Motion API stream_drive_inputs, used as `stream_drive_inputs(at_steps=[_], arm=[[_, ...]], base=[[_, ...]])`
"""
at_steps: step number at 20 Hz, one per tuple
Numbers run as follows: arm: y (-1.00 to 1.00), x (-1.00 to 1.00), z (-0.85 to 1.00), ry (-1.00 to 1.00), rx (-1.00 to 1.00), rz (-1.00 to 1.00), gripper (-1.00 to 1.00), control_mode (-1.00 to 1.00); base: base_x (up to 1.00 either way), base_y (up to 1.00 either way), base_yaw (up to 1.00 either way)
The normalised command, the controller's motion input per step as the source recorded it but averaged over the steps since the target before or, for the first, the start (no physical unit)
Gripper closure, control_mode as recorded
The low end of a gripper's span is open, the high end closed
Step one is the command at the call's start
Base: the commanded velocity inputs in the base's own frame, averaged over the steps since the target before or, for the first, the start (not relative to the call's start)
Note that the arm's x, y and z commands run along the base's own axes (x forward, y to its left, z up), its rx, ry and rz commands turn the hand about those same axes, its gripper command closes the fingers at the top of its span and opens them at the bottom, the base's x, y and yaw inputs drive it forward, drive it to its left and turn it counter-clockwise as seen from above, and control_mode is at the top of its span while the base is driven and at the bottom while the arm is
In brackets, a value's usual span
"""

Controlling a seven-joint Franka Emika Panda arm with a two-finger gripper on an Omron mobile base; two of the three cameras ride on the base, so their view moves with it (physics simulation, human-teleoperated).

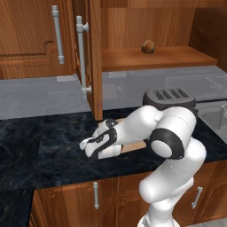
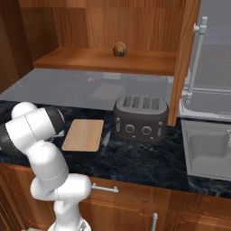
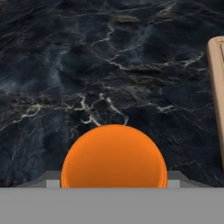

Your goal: Pick the bread, place it on the cutting board, pick the jam, place it on the counter, and close the cabinet.

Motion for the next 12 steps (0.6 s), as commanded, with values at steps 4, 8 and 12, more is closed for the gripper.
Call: stream_drive_inputs(at_steps=[4,8,12], arm=[[0.0,0.0,-0.08,0.0,0.0,0.0,1.0,-1.0],[0.0,0.0,-0.07,0.0,0.0,0.0,1.0,-1.0],[0.0,0.0,-0.02,0.0,0.0,0.0,1.0,-1.0]], base=[[0.0,0.0,0.0],[0.0,0.0,0.0],[0.0,0.0,0.0]])
